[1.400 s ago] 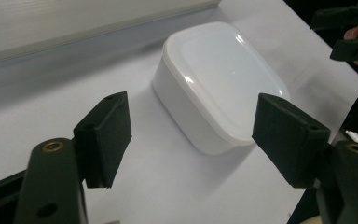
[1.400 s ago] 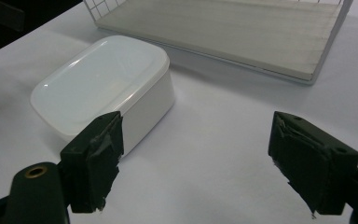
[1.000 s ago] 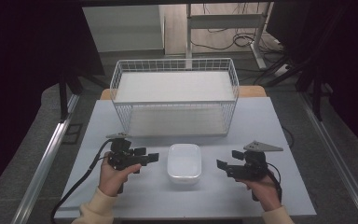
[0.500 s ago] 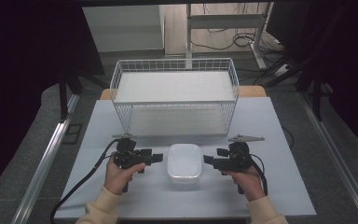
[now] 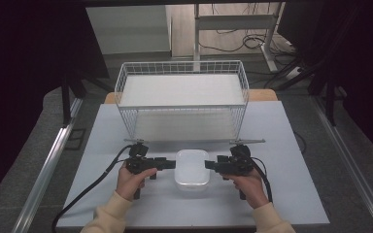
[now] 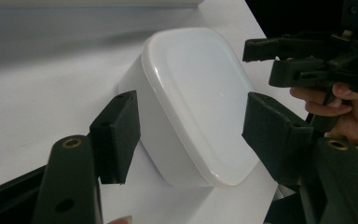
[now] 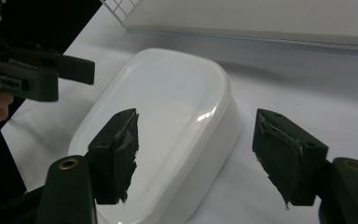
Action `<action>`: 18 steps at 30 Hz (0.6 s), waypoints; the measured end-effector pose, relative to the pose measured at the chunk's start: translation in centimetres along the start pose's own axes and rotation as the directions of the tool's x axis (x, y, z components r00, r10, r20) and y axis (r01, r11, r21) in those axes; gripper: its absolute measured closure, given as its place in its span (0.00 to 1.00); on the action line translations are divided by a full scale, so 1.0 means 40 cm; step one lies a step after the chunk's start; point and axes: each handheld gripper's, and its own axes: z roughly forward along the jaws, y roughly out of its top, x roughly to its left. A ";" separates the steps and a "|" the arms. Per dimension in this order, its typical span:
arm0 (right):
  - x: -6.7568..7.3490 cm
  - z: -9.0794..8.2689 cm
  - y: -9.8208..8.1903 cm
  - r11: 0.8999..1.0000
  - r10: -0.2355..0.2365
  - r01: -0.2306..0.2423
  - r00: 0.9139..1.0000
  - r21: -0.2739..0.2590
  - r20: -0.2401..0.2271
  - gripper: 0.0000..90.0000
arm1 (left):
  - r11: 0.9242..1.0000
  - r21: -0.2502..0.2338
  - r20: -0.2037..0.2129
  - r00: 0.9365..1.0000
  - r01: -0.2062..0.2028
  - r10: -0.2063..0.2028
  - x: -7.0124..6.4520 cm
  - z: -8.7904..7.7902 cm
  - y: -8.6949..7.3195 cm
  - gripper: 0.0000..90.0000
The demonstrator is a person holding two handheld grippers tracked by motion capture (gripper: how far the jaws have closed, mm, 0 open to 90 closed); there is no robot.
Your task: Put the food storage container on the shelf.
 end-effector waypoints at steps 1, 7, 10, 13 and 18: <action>0.002 0.002 0.001 1.000 0.001 -0.001 1.000 0.002 -0.003 0.37 | 1.000 0.001 0.005 1.000 0.002 -0.002 0.000 0.004 -0.002 0.41; 0.008 0.014 -0.006 0.999 0.019 -0.019 1.000 0.026 0.000 0.40 | 1.000 0.019 0.030 0.999 0.021 -0.022 0.006 0.025 -0.010 0.46; 0.008 0.025 -0.012 0.998 0.046 -0.045 0.999 0.039 -0.021 0.41 | 0.999 0.032 0.046 0.998 0.030 -0.031 0.013 0.035 -0.011 0.49; 0.007 0.036 -0.019 0.997 0.067 -0.065 0.997 0.050 -0.030 0.43 | 0.999 0.041 0.051 0.998 0.035 -0.037 0.017 0.042 -0.013 0.52; 0.008 0.041 -0.034 0.992 0.116 -0.114 0.992 0.059 -0.043 0.52 | 0.998 0.052 0.061 0.997 0.038 -0.042 0.018 0.054 -0.021 0.59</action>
